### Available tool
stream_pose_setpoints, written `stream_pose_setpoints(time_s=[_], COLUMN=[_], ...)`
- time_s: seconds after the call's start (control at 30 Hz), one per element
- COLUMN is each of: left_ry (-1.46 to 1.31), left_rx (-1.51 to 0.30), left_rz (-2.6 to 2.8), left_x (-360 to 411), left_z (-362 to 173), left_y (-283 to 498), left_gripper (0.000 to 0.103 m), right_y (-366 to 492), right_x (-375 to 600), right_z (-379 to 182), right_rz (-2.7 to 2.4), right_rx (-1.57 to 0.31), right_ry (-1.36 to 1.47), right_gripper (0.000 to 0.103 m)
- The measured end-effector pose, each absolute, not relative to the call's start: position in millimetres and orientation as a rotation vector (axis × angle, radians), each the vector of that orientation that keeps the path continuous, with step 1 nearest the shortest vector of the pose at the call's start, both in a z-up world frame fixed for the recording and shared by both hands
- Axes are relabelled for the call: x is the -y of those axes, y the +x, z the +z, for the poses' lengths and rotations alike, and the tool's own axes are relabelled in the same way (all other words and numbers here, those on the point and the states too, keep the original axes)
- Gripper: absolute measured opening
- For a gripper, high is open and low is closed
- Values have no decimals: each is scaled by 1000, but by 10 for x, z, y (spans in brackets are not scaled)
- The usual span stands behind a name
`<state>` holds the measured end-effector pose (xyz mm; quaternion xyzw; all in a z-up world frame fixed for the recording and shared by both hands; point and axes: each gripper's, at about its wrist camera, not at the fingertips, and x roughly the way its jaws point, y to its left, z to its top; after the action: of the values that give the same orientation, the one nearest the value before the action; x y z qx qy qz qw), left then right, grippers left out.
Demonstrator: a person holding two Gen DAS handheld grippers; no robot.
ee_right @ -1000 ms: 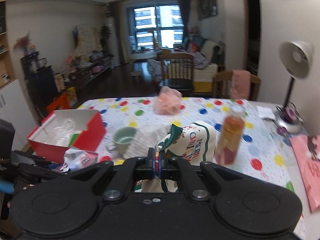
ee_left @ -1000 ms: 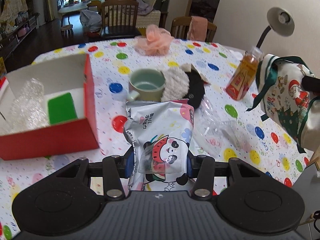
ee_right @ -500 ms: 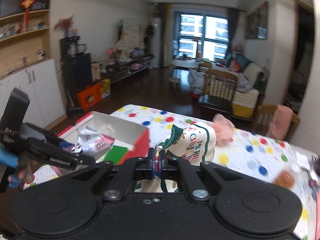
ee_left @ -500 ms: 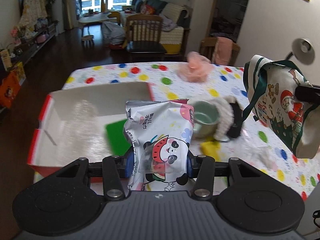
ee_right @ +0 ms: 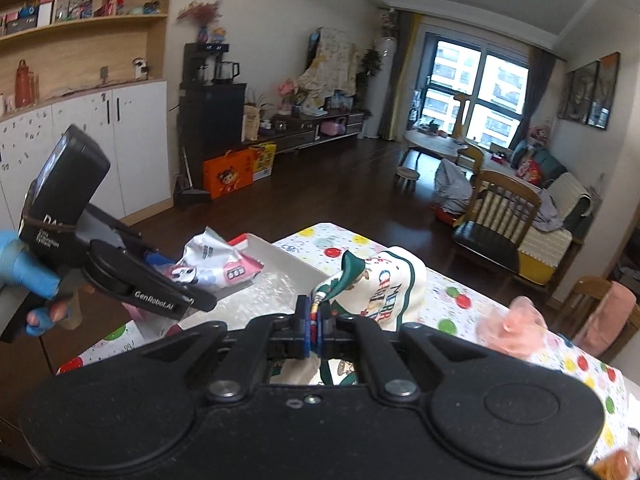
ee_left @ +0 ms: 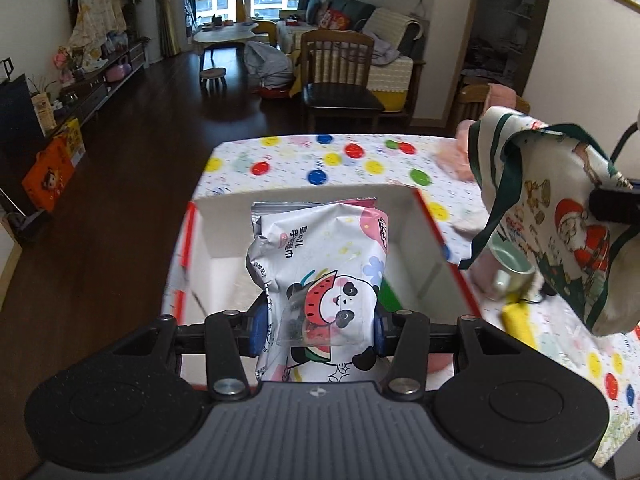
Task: Organize soft objects
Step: 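Lift and carry the tote bag and panda snack bag over the box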
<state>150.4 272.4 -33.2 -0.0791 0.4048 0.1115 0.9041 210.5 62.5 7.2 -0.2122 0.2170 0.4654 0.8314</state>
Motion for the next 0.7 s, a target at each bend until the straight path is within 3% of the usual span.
stream_pose_setpoints(time_s=[0.7], left_ry=[-89], left_rx=[-930], left_rz=[204], left_x=[-3436], left_z=[-878], left_y=[2005], left_gripper=[47], right_y=[2147], right_x=[-1773], right_z=[-738], right_rz=[916], right_rx=[-522], right_ry=[-724], right_gripper=[2])
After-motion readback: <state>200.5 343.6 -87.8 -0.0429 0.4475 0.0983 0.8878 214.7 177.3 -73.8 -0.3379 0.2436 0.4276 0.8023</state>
